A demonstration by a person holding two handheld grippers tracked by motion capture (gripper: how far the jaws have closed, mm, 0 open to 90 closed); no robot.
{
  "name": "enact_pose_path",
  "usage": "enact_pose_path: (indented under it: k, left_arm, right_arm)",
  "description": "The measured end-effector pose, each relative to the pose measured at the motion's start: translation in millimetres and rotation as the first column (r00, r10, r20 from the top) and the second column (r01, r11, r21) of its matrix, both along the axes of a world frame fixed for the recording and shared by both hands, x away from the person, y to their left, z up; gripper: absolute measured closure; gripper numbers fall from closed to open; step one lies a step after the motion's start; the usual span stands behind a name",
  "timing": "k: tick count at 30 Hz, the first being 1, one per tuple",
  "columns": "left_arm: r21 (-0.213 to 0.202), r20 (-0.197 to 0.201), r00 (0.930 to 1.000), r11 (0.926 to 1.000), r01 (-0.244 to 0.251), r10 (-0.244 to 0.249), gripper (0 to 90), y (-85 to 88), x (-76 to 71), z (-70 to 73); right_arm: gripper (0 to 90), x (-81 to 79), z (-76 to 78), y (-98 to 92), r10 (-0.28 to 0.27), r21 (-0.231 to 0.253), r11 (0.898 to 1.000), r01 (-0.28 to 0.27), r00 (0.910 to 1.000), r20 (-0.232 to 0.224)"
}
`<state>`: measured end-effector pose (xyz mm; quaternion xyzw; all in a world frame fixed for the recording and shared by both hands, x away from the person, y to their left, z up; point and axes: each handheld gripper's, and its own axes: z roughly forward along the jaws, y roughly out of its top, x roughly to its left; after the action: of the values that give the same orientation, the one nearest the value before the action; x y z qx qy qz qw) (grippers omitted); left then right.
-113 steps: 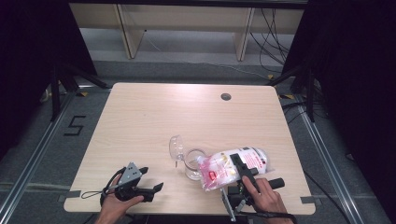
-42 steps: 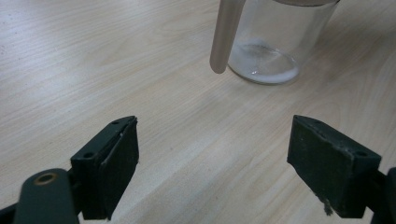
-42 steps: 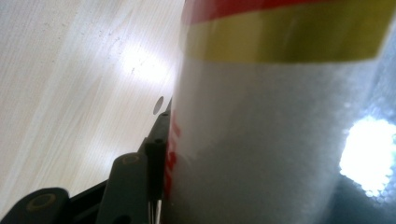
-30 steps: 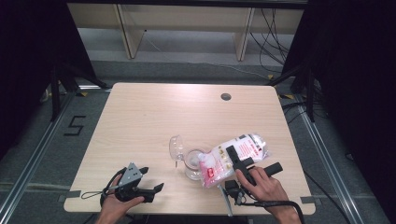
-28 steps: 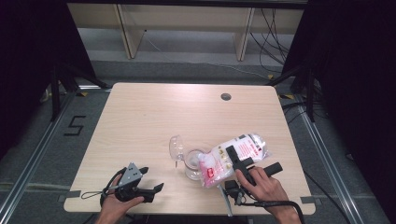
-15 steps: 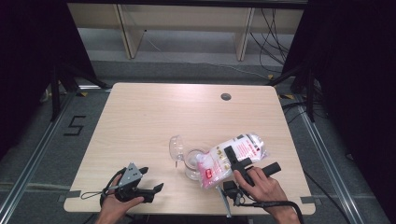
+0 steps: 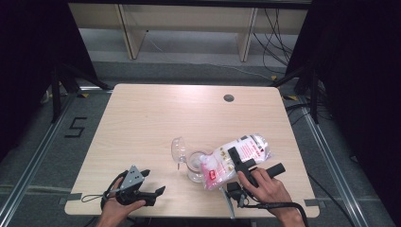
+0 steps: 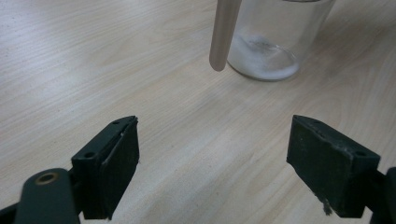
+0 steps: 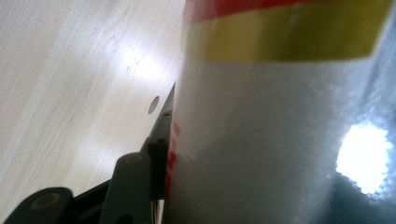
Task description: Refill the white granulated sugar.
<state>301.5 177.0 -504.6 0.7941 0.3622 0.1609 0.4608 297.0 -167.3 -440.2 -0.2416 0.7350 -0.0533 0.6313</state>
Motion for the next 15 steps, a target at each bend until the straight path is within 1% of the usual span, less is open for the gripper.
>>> enact_pose_path:
  k: [1, 2, 4, 5, 6, 7, 8, 10, 11, 12, 13, 14, 15]
  left_arm:
    - [0.000, 0.000, 1.0000, 1.0000, 0.000, 0.000, 16.7, 0.0, 0.0, 0.0]
    - [0.007, 0.001, 1.0000, 1.0000, 0.001, -0.001, 16.7, 0.3, 0.2, 0.1]
    - [-0.005, 0.000, 1.0000, 1.0000, -0.002, 0.002, 16.7, -0.5, 0.1, -0.3]
    - [-0.001, -0.002, 1.0000, 1.0000, -0.002, 0.002, 16.7, -0.3, 0.0, 0.0]
    - [0.000, -0.002, 1.0000, 1.0000, -0.003, 0.003, 16.7, -0.2, -0.2, 0.1]
    - [0.001, -0.002, 1.0000, 1.0000, -0.003, 0.003, 16.6, -0.1, -0.1, 0.1]
    - [0.003, 0.003, 1.0000, 1.0000, 0.000, 0.000, 16.6, 0.2, 0.5, 0.1]
    - [-0.002, -0.002, 1.0000, 1.0000, -0.002, 0.002, 16.7, -0.4, 0.0, 0.0]
    - [-0.002, -0.002, 1.0000, 1.0000, -0.002, 0.002, 16.6, -0.4, 0.0, 0.0]
    - [0.015, 0.001, 1.0000, 0.9999, 0.004, -0.004, 16.6, 0.3, 0.2, 0.6]
    - [0.011, -0.005, 1.0000, 0.9999, 0.002, -0.002, 16.6, -0.5, -0.3, 0.5]
    - [0.019, 0.004, 0.9999, 0.9998, 0.010, -0.010, 16.7, -0.4, 0.3, 0.5]
    - [0.049, 0.011, 0.9996, 0.9985, 0.025, -0.025, 16.7, 1.6, 1.7, 1.0]
  right_arm:
    - [54.8, -0.4, -1.5, -1.5, -0.014, 0.019, 1.000, 0.014, 0.9999, -0.005]
    - [54.8, -0.4, -1.5, -1.5, -0.014, 0.019, 1.000, 0.014, 0.9999, -0.005]
    - [54.9, 0.3, -0.2, -1.6, -0.002, 0.000, 1.000, 0.002, 1.0000, -0.003]
    - [54.9, 1.1, 0.5, -1.2, 0.008, -0.011, 1.000, -0.008, 1.0000, -0.004]
    - [54.9, 1.1, 0.5, -1.4, 0.008, -0.012, 1.000, -0.008, 1.0000, -0.004]
    - [54.9, 0.5, -0.6, -2.3, -0.001, 0.004, 1.000, 0.001, 1.0000, -0.006]
    - [55.0, 0.9, 0.9, -1.1, 0.012, -0.022, 1.000, -0.012, 0.9999, -0.001]
    - [55.0, -0.3, -2.1, -1.9, -0.012, 0.012, 1.000, 0.013, 0.9999, -0.012]
    - [55.0, -0.3, -2.1, -1.9, -0.012, 0.012, 1.000, 0.013, 0.9999, -0.012]
    - [55.1, -0.4, -2.3, -1.4, -0.011, 0.010, 1.000, 0.011, 0.9999, -0.012]
    - [55.1, 0.1, -2.6, -0.7, 0.001, 0.010, 1.000, -0.001, 0.9999, -0.012]
    - [55.1, 0.4, -0.9, 1.2, 0.013, -0.018, 1.000, -0.013, 0.9999, -0.004]
    - [55.1, 0.1, -2.9, 0.4, -0.001, 0.006, 1.000, 0.001, 0.9999, -0.013]
